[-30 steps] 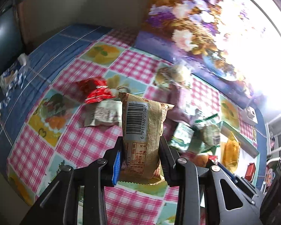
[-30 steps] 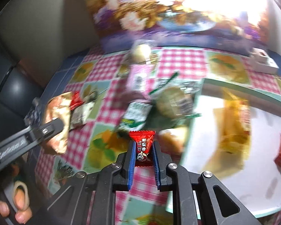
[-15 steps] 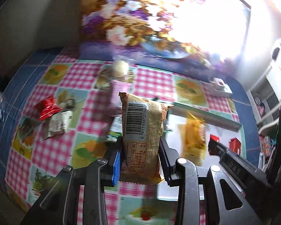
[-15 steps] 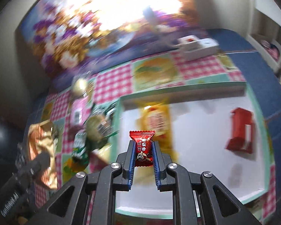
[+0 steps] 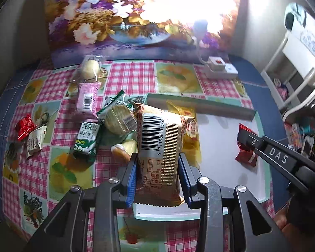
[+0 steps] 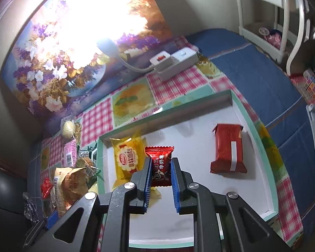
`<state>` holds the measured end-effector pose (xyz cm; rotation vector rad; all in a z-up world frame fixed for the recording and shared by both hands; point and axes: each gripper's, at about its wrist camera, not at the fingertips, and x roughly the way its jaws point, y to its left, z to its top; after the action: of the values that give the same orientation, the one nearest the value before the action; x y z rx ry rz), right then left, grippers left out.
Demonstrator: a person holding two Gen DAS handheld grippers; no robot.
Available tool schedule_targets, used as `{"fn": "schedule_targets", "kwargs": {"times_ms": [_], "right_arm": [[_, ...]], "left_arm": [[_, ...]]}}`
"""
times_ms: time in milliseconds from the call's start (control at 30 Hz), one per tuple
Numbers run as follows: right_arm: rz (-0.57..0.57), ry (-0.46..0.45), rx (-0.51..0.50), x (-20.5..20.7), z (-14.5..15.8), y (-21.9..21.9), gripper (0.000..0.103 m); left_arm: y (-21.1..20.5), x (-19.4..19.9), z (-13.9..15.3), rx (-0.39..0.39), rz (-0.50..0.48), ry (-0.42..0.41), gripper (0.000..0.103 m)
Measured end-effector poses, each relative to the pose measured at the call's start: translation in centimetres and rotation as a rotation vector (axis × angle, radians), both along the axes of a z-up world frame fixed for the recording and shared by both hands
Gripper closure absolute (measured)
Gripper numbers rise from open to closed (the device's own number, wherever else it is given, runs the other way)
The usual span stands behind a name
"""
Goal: Organize snacks
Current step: 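Carry both items into the white tray and open both tools to release them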
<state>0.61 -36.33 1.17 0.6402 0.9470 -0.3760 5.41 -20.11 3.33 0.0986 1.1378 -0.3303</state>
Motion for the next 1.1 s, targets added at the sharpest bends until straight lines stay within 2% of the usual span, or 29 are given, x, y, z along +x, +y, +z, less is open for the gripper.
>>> {"fn": "schedule_targets", "kwargs": {"times_ms": [133,300,533,867,933,1000,1100], "right_arm": [[0.008,0.056,0.036,0.3,-2.1,-0.1,0.084],[0.005,0.103,0.065,0.3,-3.7,-0.4,0.084],[0.011,0.159,0.085,0.8,-5.4,-0.3,0.084],[0.021,0.160,0.070,1.0,-5.1,-0.1,0.083],[0.022,0.161,0.069,1.0,-5.1,-0.1,0.082],[0.024,0.163,0.066,1.0,-5.1,-0.1,0.081],[0.025,0.163,0.068,1.1,-5.1,0.0,0.081]], "left_arm": [[-1.0,0.2,-2.2,0.056,-0.020,0.053,0.065],[-1.9,0.2,-4.8,0.073,-0.051,0.144,0.065],[-2.9,0.2,-6.6,0.089,-0.074,0.204,0.065],[-2.8,0.3,-5.6,0.075,-0.079,0.176,0.065],[-2.7,0.2,-5.5,0.073,-0.077,0.178,0.060],[-2.6,0.2,-5.2,0.066,-0.072,0.176,0.048],[-2.5,0.4,-4.9,0.059,-0.066,0.163,0.047]]}}
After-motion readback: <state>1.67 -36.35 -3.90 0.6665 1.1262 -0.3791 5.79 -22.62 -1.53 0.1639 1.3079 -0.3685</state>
